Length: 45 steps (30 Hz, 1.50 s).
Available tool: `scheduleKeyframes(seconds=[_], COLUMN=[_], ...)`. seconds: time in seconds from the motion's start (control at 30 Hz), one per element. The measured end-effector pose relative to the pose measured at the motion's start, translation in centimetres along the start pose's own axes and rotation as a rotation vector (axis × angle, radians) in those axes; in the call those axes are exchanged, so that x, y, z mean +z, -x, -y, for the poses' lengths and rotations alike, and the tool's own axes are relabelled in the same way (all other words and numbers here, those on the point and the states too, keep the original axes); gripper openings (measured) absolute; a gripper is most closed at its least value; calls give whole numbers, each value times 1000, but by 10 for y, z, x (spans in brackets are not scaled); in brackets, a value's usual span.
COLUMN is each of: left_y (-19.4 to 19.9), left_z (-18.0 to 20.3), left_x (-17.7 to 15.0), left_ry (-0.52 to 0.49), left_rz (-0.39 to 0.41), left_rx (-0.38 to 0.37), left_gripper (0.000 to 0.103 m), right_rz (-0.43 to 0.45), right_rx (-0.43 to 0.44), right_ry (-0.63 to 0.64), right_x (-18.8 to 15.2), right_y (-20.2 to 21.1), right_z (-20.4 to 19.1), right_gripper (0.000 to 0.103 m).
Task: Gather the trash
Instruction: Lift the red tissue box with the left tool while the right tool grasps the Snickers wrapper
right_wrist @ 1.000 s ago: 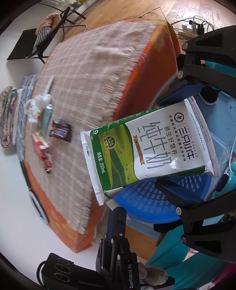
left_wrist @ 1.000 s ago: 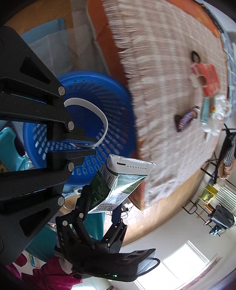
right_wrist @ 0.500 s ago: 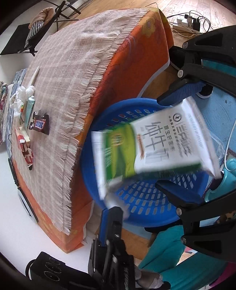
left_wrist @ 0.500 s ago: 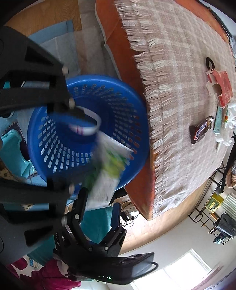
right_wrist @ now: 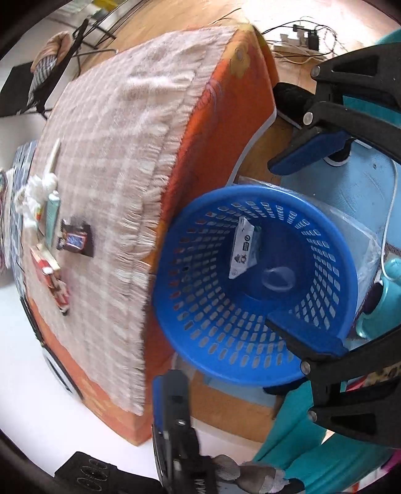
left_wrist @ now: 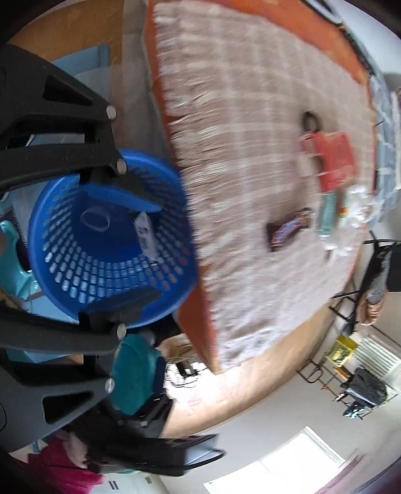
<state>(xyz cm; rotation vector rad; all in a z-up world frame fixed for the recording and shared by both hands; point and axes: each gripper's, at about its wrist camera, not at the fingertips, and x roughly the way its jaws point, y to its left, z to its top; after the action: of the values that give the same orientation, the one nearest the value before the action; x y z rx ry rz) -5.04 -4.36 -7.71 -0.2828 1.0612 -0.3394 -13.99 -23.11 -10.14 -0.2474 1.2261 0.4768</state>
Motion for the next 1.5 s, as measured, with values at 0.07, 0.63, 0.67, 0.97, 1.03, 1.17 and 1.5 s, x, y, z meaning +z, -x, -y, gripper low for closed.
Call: scheduleKeyframes(seconds=[0.07,0.63,0.67,0.97,1.03,1.17,1.5], left_y=[13,-9,-16,-99,-117,-137,-129], left_z=[-1,-24,-23,-33,-36,-47,-79], left_x=[13,127,135,196,204,213,225], left_ry=[11,-1,-9,-42,-51,-39,-9], left_rz=[50,67,56,-38,-71,-116,-104], left_rx=[6,204,218,404,429,472,466], left_gripper=[64,78,78,78,78,78,63], right_rz=[24,288,292,289,279,255,225], right_rx=[1,-19,-21,3,12,75,136], right_ry=[-21,-16,-18,-97,-118,-172,-153], right_x=[2,51,55,90,96,108,136], right_y=[13,48,46,9,-1,-21,-54], right_z=[-2,1,3,39,49,66,52], right_gripper=[92,93,93,93,93,93,93])
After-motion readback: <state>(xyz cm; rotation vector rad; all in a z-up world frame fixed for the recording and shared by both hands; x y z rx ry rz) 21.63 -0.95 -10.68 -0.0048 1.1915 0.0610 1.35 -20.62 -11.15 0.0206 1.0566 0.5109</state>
